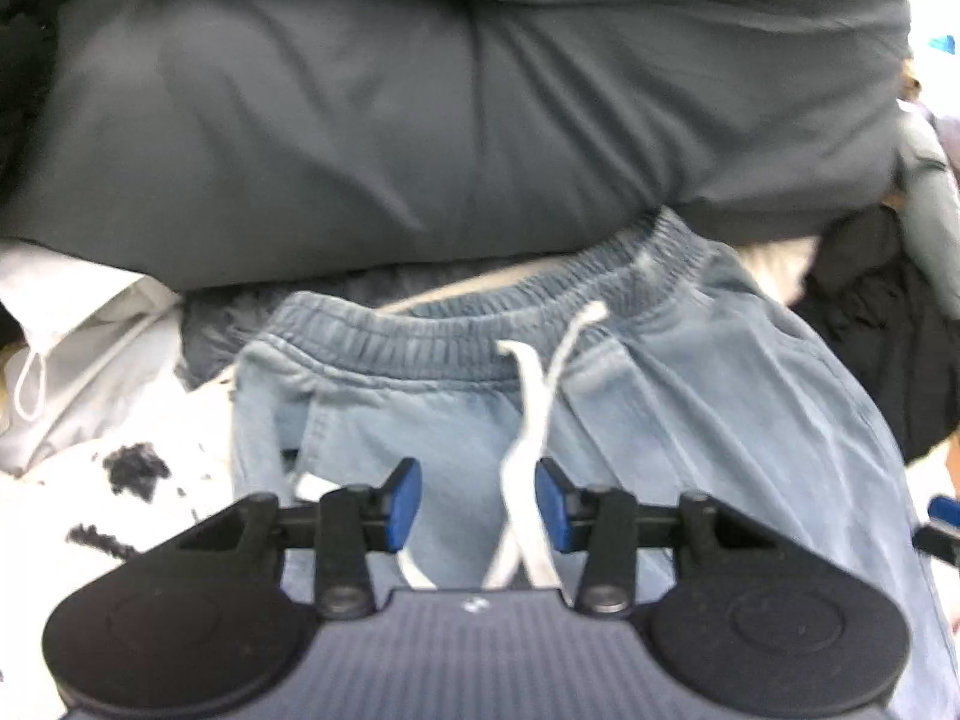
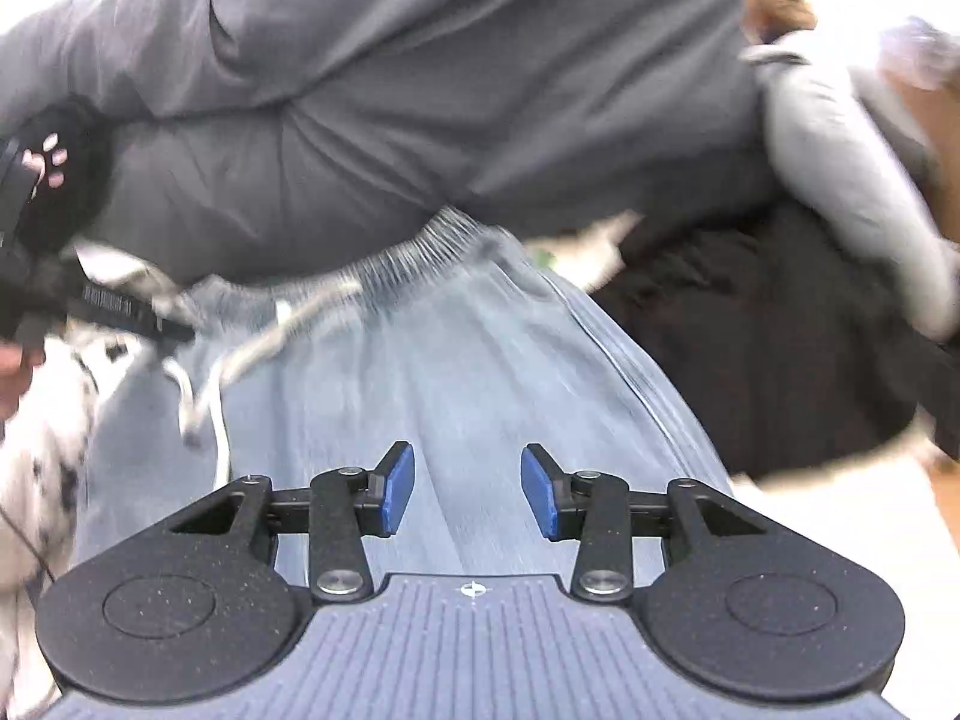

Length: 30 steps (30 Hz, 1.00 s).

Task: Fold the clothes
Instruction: 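Move both open grippers along the pants toward the pant leg hems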

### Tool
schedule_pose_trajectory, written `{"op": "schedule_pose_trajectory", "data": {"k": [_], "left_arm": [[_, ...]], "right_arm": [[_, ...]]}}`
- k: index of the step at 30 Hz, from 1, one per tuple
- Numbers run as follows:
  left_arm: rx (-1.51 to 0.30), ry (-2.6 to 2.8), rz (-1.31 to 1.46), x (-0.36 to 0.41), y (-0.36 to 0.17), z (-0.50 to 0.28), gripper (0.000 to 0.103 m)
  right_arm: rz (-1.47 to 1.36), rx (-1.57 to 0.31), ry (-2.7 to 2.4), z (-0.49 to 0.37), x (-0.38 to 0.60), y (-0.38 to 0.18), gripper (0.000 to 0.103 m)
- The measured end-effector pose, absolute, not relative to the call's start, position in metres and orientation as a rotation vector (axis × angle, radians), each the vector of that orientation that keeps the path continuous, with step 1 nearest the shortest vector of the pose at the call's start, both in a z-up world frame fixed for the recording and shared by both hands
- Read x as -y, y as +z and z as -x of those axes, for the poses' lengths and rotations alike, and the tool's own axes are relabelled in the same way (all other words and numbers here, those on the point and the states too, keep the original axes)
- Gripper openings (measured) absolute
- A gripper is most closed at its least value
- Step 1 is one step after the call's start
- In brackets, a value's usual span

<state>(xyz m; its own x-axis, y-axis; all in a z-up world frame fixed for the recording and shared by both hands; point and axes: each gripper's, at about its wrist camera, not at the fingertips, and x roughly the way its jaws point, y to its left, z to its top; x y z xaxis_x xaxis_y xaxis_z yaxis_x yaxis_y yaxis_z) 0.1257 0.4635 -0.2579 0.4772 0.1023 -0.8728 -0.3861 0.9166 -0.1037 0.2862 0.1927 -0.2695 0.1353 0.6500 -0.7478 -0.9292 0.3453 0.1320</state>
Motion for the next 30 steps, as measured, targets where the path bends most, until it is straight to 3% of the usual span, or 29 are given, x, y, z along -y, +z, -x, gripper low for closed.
{"op": "schedule_pose_trajectory", "data": {"k": [14,26,30], "left_arm": [[-1.049,0.101,0.170,-0.403,-0.233,-0.146,0.045],[-1.025,-0.020,0.094,-0.308,-0.219,-0.187,0.053],[-0.986,-0.054,0.067,-0.278,-0.230,-0.195,0.059]], "right_arm": [[0.366,-0.978,0.784,-0.255,0.018,-0.234,0.048],[0.233,-0.802,0.488,-0.233,0.167,-0.255,0.050],[0.113,-0.824,0.414,-0.237,0.200,-0.276,0.053]]}}
